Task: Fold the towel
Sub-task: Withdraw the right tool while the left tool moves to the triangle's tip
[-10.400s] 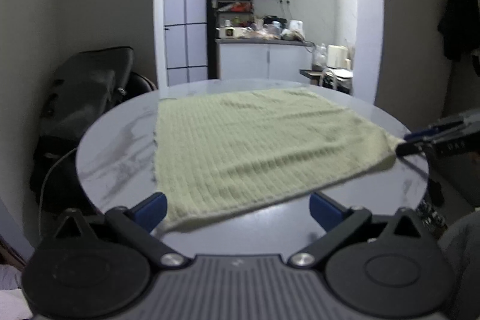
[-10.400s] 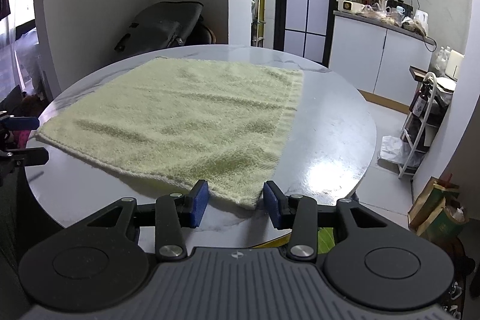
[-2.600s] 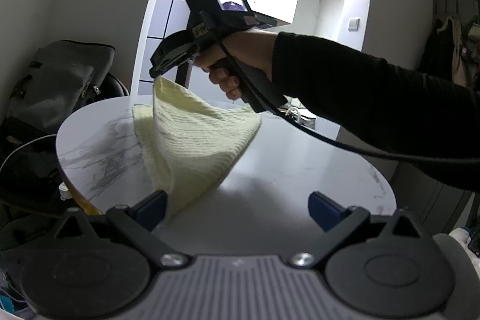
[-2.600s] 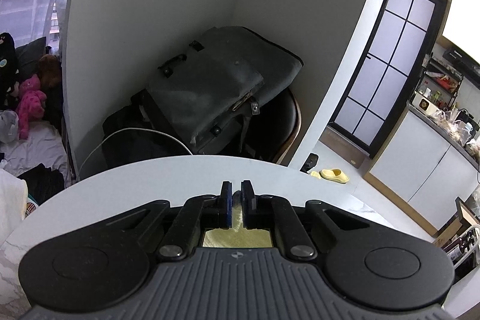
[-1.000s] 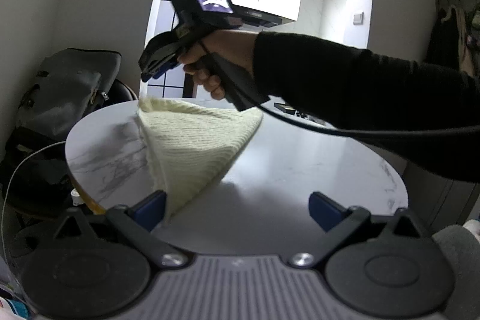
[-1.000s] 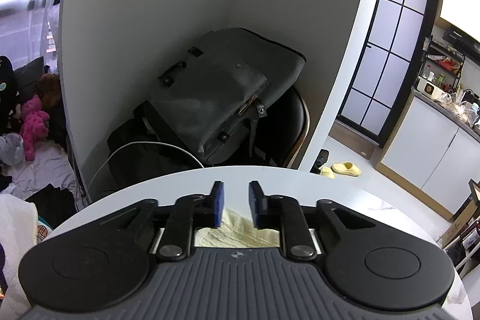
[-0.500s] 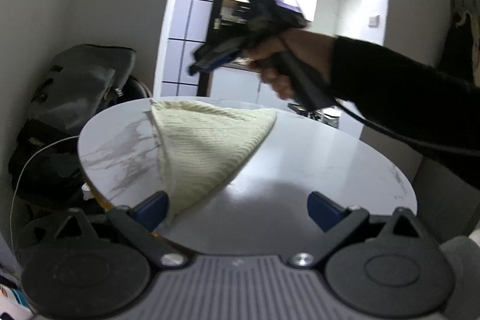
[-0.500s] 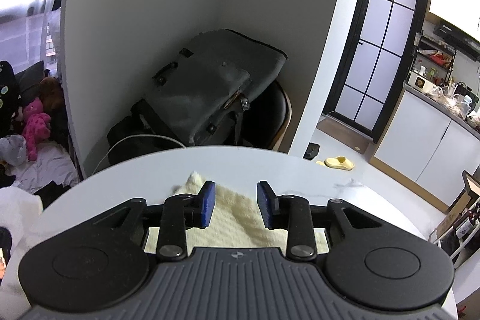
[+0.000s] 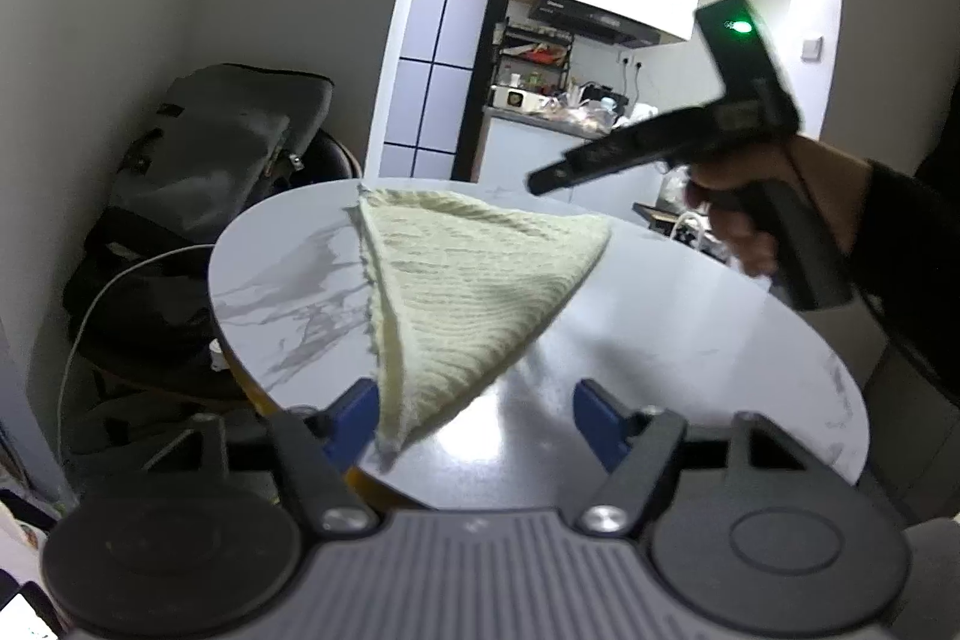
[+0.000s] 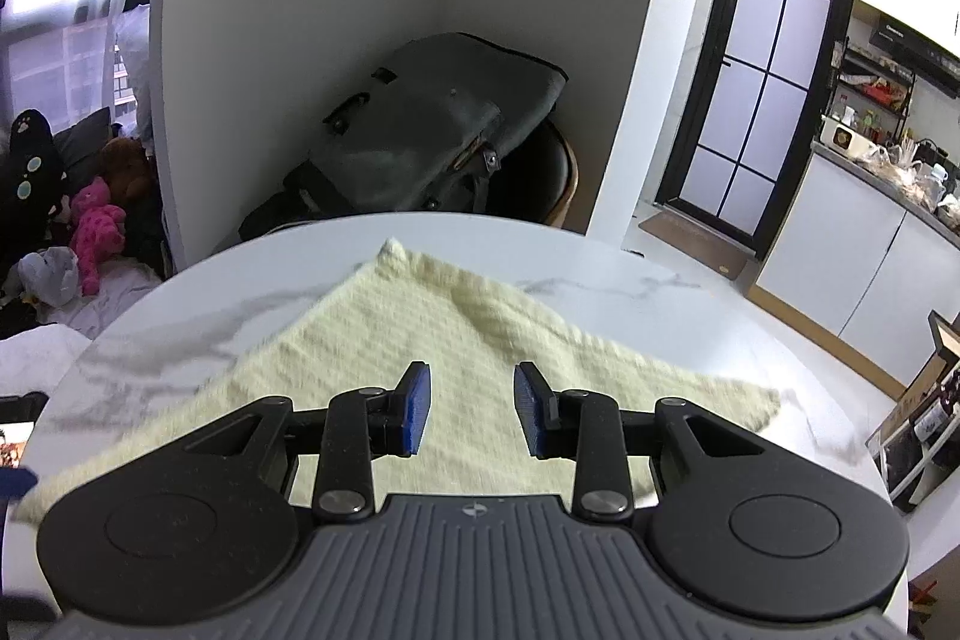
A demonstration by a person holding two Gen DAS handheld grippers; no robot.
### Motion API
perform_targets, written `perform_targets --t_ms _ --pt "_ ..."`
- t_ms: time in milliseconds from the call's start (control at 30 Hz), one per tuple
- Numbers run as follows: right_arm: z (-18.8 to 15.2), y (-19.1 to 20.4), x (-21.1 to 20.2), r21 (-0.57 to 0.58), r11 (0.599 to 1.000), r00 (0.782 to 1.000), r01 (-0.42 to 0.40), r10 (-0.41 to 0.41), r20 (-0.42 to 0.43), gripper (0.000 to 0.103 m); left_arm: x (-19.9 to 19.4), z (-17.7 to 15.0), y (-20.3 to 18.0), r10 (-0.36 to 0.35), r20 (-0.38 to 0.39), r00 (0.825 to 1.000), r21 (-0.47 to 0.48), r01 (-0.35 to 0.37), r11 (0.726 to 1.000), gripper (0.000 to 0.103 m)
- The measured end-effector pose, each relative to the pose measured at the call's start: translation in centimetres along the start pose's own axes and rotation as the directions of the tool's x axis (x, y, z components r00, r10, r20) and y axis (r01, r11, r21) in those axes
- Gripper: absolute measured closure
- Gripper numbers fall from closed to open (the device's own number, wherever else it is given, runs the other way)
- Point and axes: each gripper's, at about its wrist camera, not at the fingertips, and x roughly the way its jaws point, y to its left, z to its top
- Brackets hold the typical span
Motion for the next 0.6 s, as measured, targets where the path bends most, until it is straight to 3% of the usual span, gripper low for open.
perform_targets --t_ms 400,600 --pt "-3.9 -0.8 -4.0 0.005 0.999 0.999 -0.039 0.039 0.013 0.068 0.6 0.4 -1.6 0.081 -0.032 0.996 0.04 -0.08 0.996 0.043" --pt "-5.7 -1.3 -6.6 0.042 0.997 0.997 -0.064 0.063 0.034 0.068 0.8 0.6 -1.7 0.124 -0.039 0.992 0.037 -0.122 0.992 0.057"
